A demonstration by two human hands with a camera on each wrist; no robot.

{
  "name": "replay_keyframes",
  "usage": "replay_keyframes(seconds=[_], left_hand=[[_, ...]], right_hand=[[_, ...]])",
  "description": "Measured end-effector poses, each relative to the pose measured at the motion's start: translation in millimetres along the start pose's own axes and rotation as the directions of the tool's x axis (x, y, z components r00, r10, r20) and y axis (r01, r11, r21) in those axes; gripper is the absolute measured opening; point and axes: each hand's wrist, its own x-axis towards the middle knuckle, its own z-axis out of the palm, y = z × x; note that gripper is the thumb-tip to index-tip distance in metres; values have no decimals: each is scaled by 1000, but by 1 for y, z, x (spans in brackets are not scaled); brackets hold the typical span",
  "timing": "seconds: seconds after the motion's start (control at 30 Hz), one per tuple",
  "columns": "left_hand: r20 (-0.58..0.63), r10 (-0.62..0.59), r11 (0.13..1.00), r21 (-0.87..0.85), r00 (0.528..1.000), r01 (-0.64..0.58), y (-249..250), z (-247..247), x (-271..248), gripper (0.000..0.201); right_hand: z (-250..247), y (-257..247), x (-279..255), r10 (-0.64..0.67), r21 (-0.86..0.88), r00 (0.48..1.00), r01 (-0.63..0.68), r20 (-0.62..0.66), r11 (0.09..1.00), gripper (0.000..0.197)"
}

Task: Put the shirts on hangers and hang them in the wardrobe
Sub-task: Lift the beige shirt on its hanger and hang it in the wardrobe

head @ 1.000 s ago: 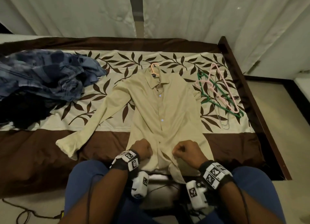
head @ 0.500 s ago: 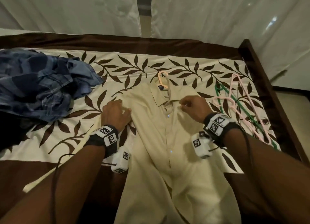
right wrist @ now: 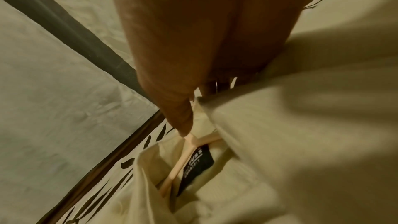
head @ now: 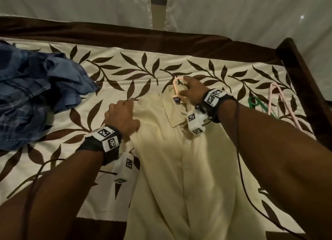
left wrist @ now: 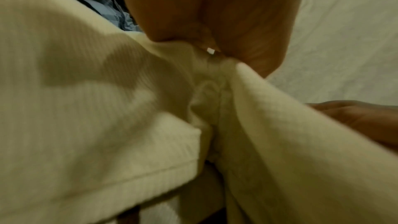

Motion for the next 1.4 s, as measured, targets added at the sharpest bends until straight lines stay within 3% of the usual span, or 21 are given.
replay_keyframes(seconds=[0.07,0.13,0.23,0.4,0.47,0.53,0.67,0.77,0.87,0.93,1.03,1.13,1.2,1.23,1.3,1.37,1.4], left_hand=[[-41,-45,998,-52,998,43,-4,1,2,55],[-46,-76,989,-128,996,70,-9,2,3,55],[-39,3,977,-215,999,-12,-12,-5,-5,57],[-121,84,938,-325,989,-120,-27,-51,-32,20],[-159,149,906,-374,976,-200,-33,-73,-44,18],[-201,202,873,-407,958,-269,-31,-103,-65,15],[-313,271,848,-370,910,-380,-12,-172,-115,9],[-456,272,841,-315,848,-439,7,-227,-149,16],[-446,317,863,-230,837,-449,21,-274,-176,24],[-526,309,861,-199,792,-468,24,-300,-190,29],[-647,268,818,-237,713,-523,32,-333,-208,33],[-645,311,765,-267,698,-586,53,-360,-217,34],[-594,364,684,-352,717,-639,70,-378,-220,26],[-562,406,616,-414,721,-670,79,-386,-221,32],[-545,473,558,-422,692,-714,92,-398,-207,42],[-561,431,578,-430,707,-693,103,-403,-188,12],[-571,376,584,-466,730,-665,105,-407,-174,8]], right_hand=[[3,-2,8,-22,32,998,24,-59,999,55],[2,-3,12,-54,97,984,71,-171,993,43],[-10,-11,3,-70,215,941,147,-332,966,22],[-67,-39,-48,-155,358,926,281,-343,890,9],[-97,-44,-77,-138,499,921,318,-365,806,11],[-130,-52,-114,-168,524,911,359,-377,772,15],[-194,-83,-197,-262,476,883,436,-389,764,17],[-237,-121,-258,-340,395,774,585,-534,708,14],[-271,-162,-309,-427,278,724,634,-542,721,16],[-296,-186,-340,-464,186,655,675,-596,714,15],[-329,-212,-378,-521,53,559,712,-644,700,17],[-349,-232,-397,-563,-34,497,729,-660,683,21],[-362,-241,-398,-573,-36,481,745,-664,667,21],[-368,-245,-396,-578,-41,487,741,-655,670,21],[-379,-256,-387,-601,-84,520,710,-606,699,22],[-390,-265,-373,-596,-109,533,683,-600,722,23],[-398,-269,-365,-592,-111,523,685,-612,720,23]])
